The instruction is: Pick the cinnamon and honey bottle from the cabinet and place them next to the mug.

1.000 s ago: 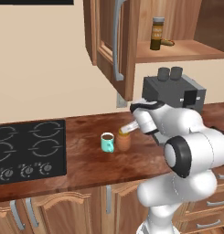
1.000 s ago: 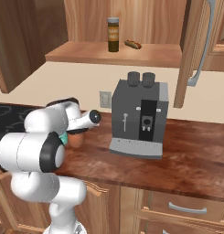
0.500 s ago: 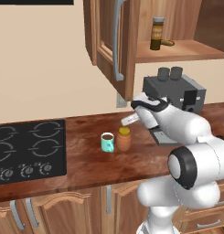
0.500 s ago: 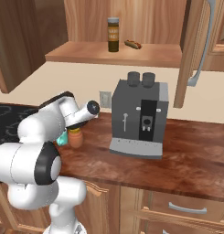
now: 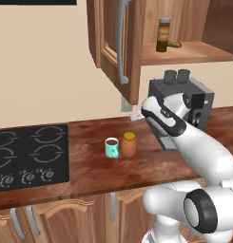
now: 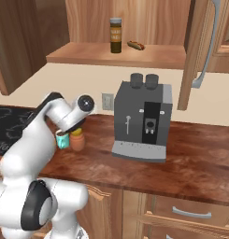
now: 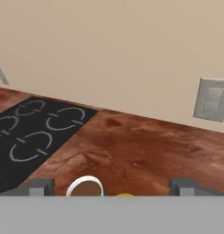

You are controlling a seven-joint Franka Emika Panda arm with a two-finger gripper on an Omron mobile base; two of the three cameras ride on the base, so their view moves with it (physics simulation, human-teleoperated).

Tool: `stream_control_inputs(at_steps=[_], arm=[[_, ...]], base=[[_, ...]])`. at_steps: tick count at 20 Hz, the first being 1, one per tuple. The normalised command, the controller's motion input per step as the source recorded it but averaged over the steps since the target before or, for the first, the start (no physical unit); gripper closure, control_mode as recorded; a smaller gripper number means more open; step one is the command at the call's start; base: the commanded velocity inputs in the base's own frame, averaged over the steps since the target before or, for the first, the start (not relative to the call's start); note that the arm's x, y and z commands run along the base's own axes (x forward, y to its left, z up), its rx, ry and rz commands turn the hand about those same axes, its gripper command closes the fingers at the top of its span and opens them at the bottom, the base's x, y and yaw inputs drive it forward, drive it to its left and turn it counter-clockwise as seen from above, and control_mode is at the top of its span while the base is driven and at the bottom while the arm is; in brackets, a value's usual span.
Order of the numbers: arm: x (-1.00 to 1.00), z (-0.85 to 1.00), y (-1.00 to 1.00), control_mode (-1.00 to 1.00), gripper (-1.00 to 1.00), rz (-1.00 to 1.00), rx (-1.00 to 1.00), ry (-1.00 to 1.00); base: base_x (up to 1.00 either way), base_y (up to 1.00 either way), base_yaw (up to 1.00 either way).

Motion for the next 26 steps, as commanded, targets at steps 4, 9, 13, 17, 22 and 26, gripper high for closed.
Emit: stream_control_inputs(at_steps=[4, 9, 13, 17, 22, 26], arm=[[-0.36, 0.85, -0.03, -1.0, -1.0, -0.24, 0.0, -0.03], [-0.22, 0.96, 0.0, -1.0, -1.0, -0.15, -0.02, 0.0], [-0.31, 0.88, 0.0, -1.0, -1.0, -0.07, -0.03, 0.0], [-0.5, 0.54, 0.0, -1.0, -1.0, 0.0, 0.0, -0.11], [-0.74, 0.57, -0.26, -1.0, -1.0, 0.0, 0.0, -0.18], [-0.68, 0.65, -0.42, -1.0, -1.0, 0.0, 0.0, -0.17]], base=[[0.0, 0.0, 0.0], [0.0, 0.0, 0.0], [0.0, 0.0, 0.0], [0.0, 0.0, 0.0], [0.0, 0.0, 0.0], [0.0, 0.0, 0.0]])
